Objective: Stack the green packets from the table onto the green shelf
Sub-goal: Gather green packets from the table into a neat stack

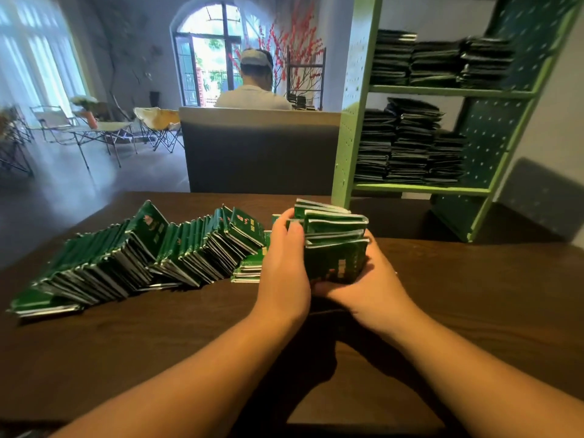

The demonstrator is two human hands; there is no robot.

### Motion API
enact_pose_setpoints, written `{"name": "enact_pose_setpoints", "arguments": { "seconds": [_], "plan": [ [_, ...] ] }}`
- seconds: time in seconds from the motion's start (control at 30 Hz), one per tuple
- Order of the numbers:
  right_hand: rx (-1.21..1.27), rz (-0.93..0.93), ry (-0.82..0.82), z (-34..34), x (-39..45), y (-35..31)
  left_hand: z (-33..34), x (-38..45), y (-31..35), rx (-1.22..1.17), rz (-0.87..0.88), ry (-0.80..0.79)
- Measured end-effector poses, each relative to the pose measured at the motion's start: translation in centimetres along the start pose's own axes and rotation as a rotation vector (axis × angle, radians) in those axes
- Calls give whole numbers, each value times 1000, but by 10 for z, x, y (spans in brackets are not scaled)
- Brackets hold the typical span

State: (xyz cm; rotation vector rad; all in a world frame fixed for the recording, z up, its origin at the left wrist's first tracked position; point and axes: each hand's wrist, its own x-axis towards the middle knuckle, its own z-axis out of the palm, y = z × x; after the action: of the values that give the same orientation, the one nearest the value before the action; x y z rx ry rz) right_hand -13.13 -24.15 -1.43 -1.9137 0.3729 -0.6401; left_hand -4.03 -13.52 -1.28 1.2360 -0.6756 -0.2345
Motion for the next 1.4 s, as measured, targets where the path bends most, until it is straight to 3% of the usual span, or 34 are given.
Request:
{"name": "enact_pose_setpoints", "arguments": {
  "seconds": [0.2, 0.37, 0.47, 0.6, 0.73, 0.83, 1.0, 1.23, 1.4],
  "plan": [
    [-26, 77, -134, -3, -17, 19, 1, -16, -26, -98, -179, 11],
    [52, 105, -270, -10, -15, 22, 4, -15, -14, -109, -180, 59],
    [52, 85, -235, -8, -10, 26, 3, -1, -6, -156, -246, 41],
    [8, 75, -156, -6, -3, 28, 7, 1, -5, -17, -270, 48],
    [-16, 67, -117, -5, -2, 23, 5, 2, -3, -167, -352, 92],
    [-15, 53, -74, -11, 0, 20, 0, 3, -3, -205, -349, 17],
    [77, 49, -14, -26, 7, 13, -1, 16, 10, 95, -210, -218],
    [348, 135, -10, -62, 9, -13, 8, 9, 16, 134, -106, -416],
    [468, 129, 0, -83, 3, -29, 32, 20, 29, -13, -227, -475]
  ]
}}
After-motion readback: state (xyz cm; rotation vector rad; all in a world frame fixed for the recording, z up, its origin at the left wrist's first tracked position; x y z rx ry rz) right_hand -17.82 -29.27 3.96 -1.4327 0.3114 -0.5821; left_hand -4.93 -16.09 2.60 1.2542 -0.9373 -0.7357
